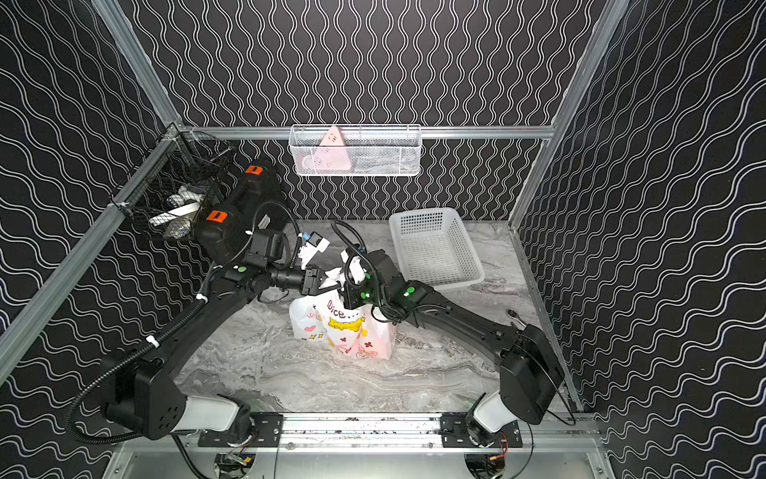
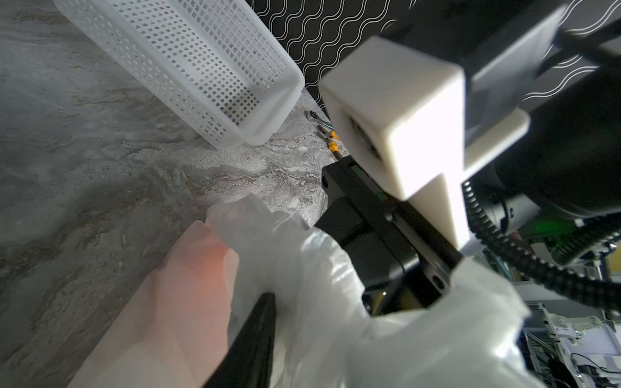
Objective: Place the oranges into plastic bags & tie knots
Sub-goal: Tie the plastic bag at the center of the board.
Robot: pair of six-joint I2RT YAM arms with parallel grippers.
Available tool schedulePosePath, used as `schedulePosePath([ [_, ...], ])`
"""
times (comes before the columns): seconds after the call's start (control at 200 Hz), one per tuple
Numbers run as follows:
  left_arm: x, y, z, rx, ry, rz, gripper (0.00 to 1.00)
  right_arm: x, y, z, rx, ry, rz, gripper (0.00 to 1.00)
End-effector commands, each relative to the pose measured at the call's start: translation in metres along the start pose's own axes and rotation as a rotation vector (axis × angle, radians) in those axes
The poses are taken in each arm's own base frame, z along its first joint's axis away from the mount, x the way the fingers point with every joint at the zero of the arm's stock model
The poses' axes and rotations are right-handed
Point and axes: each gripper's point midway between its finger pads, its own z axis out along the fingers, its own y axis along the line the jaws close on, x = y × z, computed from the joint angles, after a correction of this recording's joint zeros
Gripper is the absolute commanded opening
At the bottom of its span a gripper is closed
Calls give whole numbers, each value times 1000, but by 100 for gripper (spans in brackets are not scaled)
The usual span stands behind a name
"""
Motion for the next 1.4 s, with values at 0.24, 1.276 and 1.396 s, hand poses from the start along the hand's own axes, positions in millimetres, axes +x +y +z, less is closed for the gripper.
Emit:
schedulePosePath([
  [0.24,11,-9,-11,15,80,33,42,-23,11,-12,-51,-98,-10,0],
  [1.276,-10,6,3,-88,-15,31,23,-19,26,21,-144,-101,-6,0],
  [1.396,-13,2,6,-92,-27,38,8,-34,32,27,-168,-170,-42,0],
])
